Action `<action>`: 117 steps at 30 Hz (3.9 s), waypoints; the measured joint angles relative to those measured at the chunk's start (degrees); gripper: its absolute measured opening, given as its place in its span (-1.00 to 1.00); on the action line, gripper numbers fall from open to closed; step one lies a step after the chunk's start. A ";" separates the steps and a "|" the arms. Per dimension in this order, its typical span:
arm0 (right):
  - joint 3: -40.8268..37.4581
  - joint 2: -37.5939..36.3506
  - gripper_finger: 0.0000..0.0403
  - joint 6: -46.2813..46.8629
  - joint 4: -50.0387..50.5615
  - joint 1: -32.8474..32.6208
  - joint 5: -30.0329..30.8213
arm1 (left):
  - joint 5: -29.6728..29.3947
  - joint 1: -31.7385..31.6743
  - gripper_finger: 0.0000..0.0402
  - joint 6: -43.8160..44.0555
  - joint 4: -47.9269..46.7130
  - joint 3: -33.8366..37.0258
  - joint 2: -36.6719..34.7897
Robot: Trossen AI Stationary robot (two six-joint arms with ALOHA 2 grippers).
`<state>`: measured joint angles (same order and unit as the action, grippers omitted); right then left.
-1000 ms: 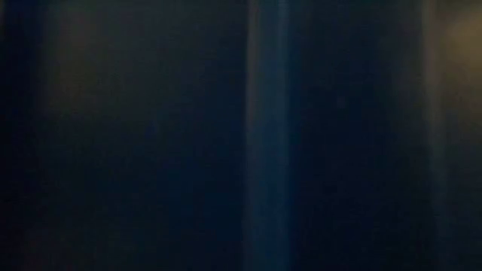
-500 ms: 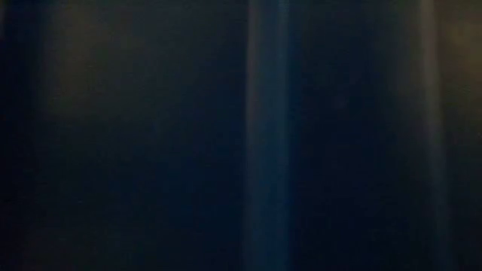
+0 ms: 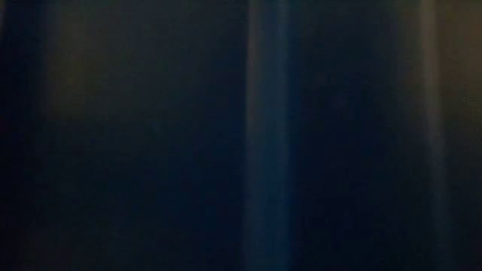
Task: Pick and place slides into bin
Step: Put the right black slide in the bin
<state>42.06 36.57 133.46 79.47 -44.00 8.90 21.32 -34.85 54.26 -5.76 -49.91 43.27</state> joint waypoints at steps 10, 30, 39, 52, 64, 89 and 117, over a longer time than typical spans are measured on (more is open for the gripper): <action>0.50 15.91 0.08 -0.49 -2.20 4.43 -1.34 | 2.40 0.00 0.51 0.07 -0.26 0.00 0.00; -4.31 26.07 0.22 4.41 -25.01 12.33 -1.79 | 4.02 0.00 0.51 1.67 0.52 0.00 0.00; -7.84 27.05 0.22 5.62 -27.04 13.26 -1.10 | 4.19 -0.02 0.51 4.43 5.76 0.02 0.00; -8.73 27.15 0.22 4.33 -24.85 20.02 8.19 | 3.28 -0.02 0.51 4.55 6.14 0.00 0.00; -13.25 27.55 0.17 4.75 -29.52 21.09 12.02 | 3.67 -0.02 0.51 5.81 6.10 0.00 0.11; -8.54 32.65 -0.99 2.13 -23.03 19.14 17.82 | 3.57 -0.01 0.51 7.27 6.05 0.02 0.49; 31.72 36.02 -1.00 2.51 10.35 4.00 1.66 | 4.24 0.00 0.51 4.31 5.60 0.02 0.50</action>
<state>73.78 72.59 135.97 89.82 -39.99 10.55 25.56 -34.85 58.57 -0.16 -49.89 43.77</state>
